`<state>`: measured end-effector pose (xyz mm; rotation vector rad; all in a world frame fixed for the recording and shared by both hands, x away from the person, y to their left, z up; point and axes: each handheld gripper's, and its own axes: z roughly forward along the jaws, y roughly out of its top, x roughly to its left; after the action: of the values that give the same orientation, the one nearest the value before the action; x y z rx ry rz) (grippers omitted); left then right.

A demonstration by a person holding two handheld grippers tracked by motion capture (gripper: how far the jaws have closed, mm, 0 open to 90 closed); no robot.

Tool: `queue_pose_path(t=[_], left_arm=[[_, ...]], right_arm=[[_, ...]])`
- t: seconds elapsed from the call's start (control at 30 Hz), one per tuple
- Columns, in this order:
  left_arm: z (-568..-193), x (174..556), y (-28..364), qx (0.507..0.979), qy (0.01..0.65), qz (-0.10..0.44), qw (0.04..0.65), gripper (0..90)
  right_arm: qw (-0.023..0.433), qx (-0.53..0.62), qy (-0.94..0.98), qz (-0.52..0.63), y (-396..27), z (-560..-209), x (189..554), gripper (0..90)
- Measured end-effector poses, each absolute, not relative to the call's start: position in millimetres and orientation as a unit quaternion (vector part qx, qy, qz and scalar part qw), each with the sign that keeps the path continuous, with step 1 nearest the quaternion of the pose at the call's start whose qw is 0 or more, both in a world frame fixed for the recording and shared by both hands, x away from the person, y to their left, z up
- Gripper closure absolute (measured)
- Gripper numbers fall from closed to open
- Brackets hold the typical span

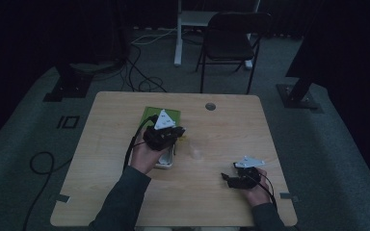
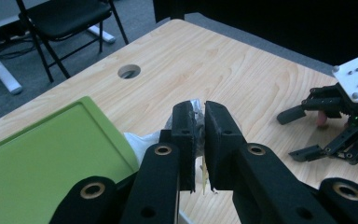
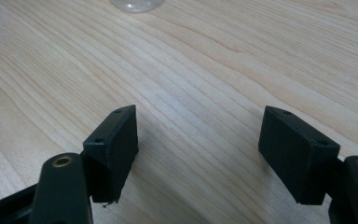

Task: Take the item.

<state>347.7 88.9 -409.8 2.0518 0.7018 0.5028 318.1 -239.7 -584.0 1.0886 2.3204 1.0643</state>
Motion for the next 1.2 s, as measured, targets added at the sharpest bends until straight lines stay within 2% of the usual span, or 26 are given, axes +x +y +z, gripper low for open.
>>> queue_pose_path(t=[1.2], left_arm=[[-418, 368, 54, 0.831, 0.274, 0.183, 0.448, 84.0]], right_arm=[[0.182, 0.386, 0.822, 0.377, -240, -584, 318, 28.1]])
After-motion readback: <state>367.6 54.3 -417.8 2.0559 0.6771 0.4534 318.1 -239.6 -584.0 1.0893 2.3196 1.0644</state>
